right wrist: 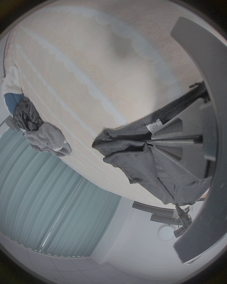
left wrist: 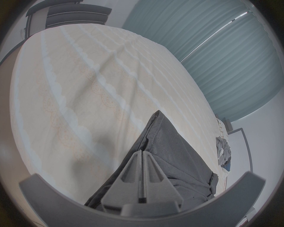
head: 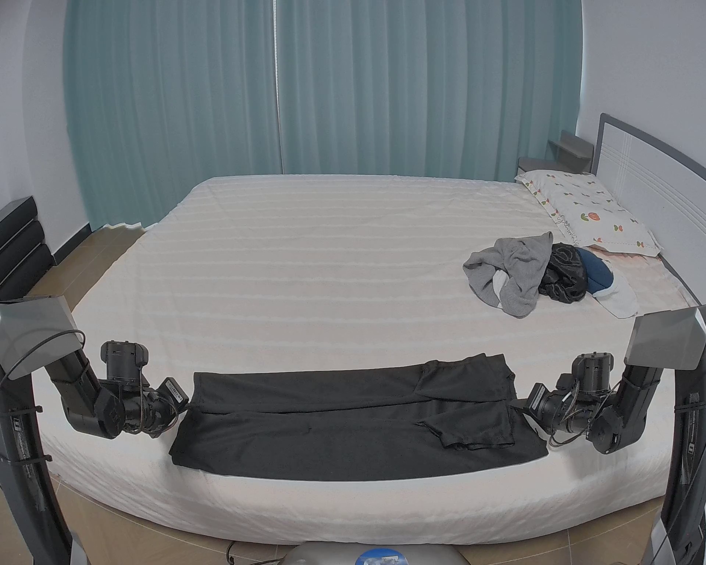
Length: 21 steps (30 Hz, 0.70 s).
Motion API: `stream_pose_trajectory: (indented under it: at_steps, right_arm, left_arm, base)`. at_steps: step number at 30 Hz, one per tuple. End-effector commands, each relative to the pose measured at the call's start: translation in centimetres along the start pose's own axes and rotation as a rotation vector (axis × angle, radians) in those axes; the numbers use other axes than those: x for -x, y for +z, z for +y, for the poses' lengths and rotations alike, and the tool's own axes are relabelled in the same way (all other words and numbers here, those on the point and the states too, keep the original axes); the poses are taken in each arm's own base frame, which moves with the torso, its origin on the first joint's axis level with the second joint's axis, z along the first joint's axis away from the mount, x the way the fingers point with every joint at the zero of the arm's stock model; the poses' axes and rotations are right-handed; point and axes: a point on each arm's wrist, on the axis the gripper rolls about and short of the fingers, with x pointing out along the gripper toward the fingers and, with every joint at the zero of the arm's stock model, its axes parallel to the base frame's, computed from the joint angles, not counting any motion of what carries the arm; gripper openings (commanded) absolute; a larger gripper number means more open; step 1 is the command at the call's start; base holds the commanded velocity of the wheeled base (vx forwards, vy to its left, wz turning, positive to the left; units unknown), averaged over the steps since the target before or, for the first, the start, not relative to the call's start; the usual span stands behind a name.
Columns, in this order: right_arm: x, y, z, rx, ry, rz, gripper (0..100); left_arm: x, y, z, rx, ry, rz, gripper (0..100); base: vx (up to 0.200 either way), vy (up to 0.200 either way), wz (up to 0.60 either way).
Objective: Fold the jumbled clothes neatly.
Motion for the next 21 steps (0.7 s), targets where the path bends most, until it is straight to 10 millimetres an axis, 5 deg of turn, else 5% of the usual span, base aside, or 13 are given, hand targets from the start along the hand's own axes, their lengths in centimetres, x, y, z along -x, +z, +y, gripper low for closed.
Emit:
stream_pose_trajectory:
  at_steps: [1, 20, 21]
  right_arm:
    - [0.0, 0.1, -0.1, -0.002, 0.000, -0.005, 0]
    - [0.2, 0.7, -0.2, -0.042, 0.003, -0.032, 0]
    - [0.2, 0.7, -0.2, -0.042, 0.003, -0.032, 100]
  left_arm:
    - [0.0, 0.0, 0.1, 0.001, 0.002, 0.001, 0]
    - [-0.6, 1.7, -0.2, 0.068, -0.023, -0.049, 0]
    - [-0.6, 1.7, -0.3, 0.066, -0.026, -0.050, 0]
  base:
    - [0.000, 0.000, 0.00]
    - [0.000, 0.000, 0.00]
    - [0.000, 0.000, 0.00]
